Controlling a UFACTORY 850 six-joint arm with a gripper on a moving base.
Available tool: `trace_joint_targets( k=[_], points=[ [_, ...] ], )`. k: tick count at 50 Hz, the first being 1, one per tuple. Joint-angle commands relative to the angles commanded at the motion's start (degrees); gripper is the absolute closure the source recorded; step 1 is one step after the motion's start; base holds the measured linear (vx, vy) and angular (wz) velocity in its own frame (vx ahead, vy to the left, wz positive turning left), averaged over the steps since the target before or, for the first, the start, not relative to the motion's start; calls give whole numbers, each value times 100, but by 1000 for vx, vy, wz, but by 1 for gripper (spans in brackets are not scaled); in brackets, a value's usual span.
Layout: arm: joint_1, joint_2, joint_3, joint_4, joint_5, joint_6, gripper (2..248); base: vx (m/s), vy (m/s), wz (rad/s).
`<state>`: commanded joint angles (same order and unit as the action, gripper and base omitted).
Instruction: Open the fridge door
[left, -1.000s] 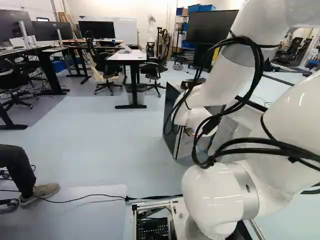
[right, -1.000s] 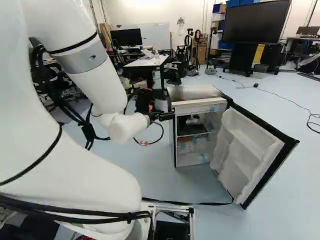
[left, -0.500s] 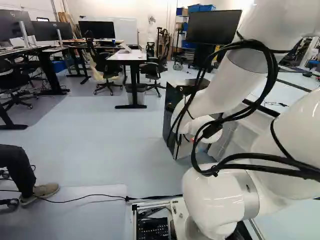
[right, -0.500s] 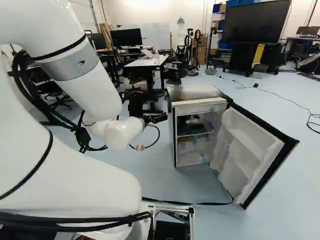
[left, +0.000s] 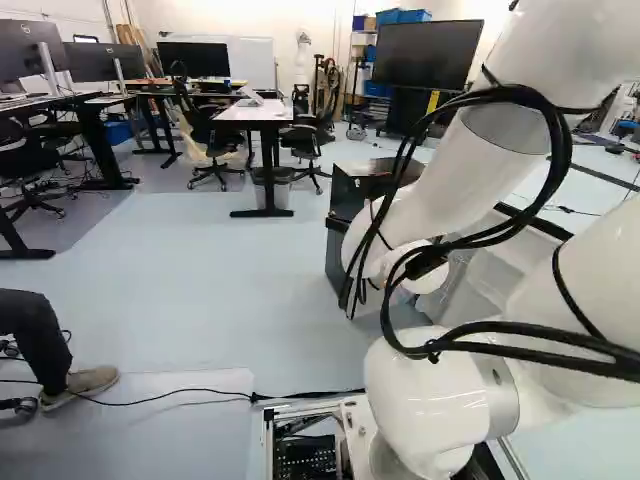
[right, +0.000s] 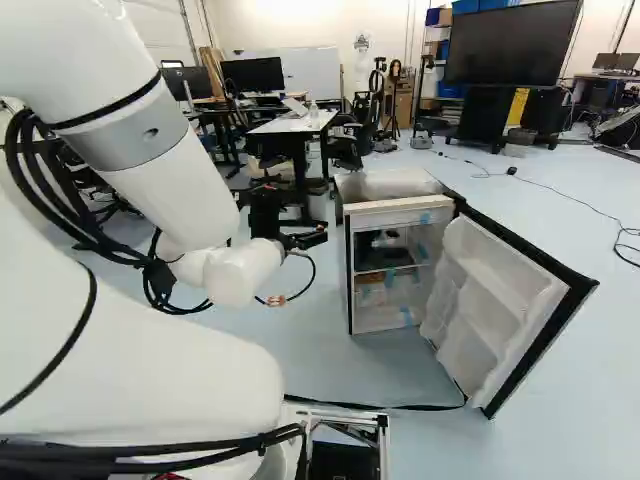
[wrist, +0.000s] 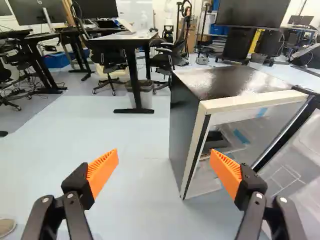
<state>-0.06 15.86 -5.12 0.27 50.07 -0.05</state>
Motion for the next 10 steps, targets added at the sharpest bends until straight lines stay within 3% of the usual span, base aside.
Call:
trace_joint_targets(
  k=[10],
  points=[
    [6, 14, 12, -27, -7, 5, 3, 0, 0, 0]
  ],
)
